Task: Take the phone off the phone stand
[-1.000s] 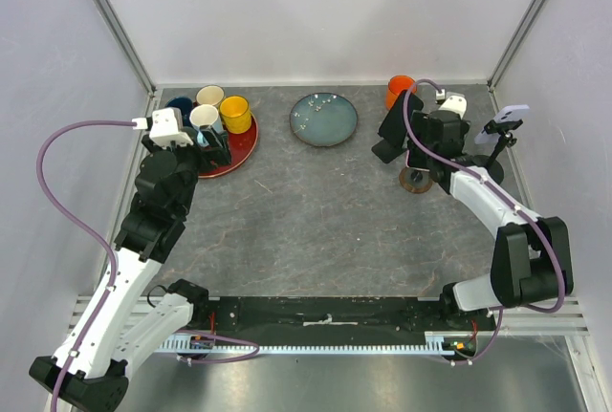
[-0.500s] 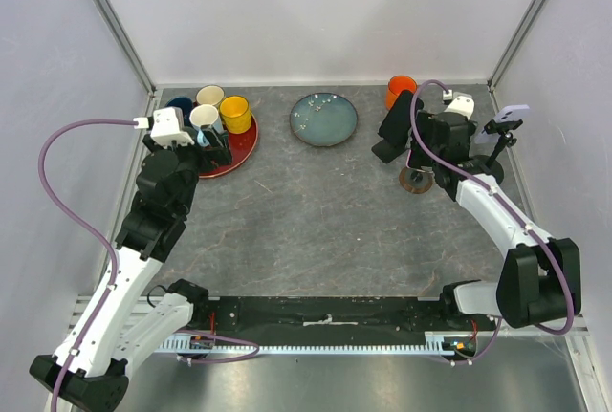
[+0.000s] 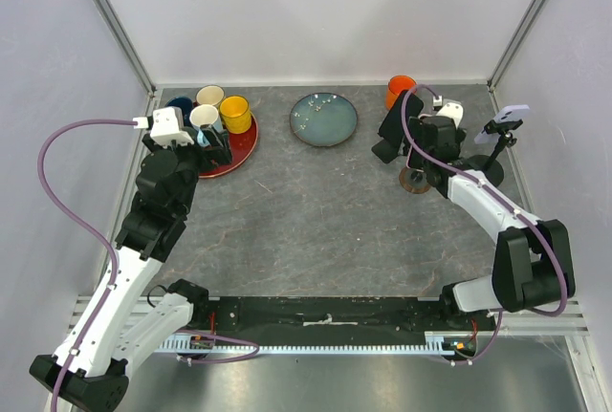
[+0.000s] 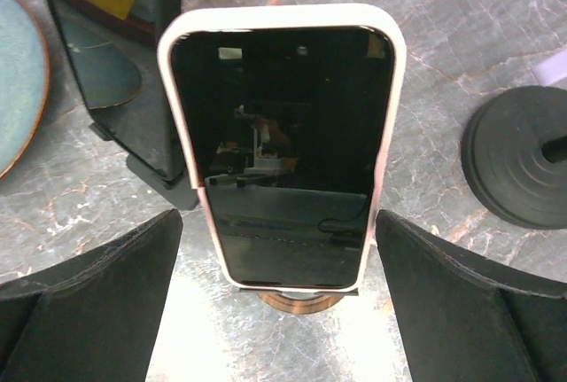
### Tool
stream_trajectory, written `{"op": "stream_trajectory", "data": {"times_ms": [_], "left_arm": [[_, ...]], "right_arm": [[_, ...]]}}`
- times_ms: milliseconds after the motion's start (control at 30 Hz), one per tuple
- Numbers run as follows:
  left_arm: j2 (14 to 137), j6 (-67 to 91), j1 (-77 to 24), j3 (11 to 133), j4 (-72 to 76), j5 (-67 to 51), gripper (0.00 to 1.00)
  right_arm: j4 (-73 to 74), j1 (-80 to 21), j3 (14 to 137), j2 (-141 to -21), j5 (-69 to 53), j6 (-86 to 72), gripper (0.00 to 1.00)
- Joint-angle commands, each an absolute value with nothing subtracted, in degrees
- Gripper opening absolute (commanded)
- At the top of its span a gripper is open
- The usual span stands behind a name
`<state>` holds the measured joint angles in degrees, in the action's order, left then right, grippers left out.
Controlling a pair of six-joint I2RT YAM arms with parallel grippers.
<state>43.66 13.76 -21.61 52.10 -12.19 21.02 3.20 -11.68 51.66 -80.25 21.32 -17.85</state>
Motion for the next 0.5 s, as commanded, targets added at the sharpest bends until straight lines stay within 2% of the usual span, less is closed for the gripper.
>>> {"op": "stream_trajectory", "data": {"times_ms": [0,467], "left_arm": [[43.1,11.6,-21.6,51.7,-9.6,22.4,0.99],[43.4,11.5,-21.5,51.7,-9.6,22.3,0.99]], "right_arm": [[1.1,-11.7,50.5,-81.5,27.1,-20.2,0.98],[-2.6,-12.5,48.9,-82.8,26.6,-20.5,0.93]]}}
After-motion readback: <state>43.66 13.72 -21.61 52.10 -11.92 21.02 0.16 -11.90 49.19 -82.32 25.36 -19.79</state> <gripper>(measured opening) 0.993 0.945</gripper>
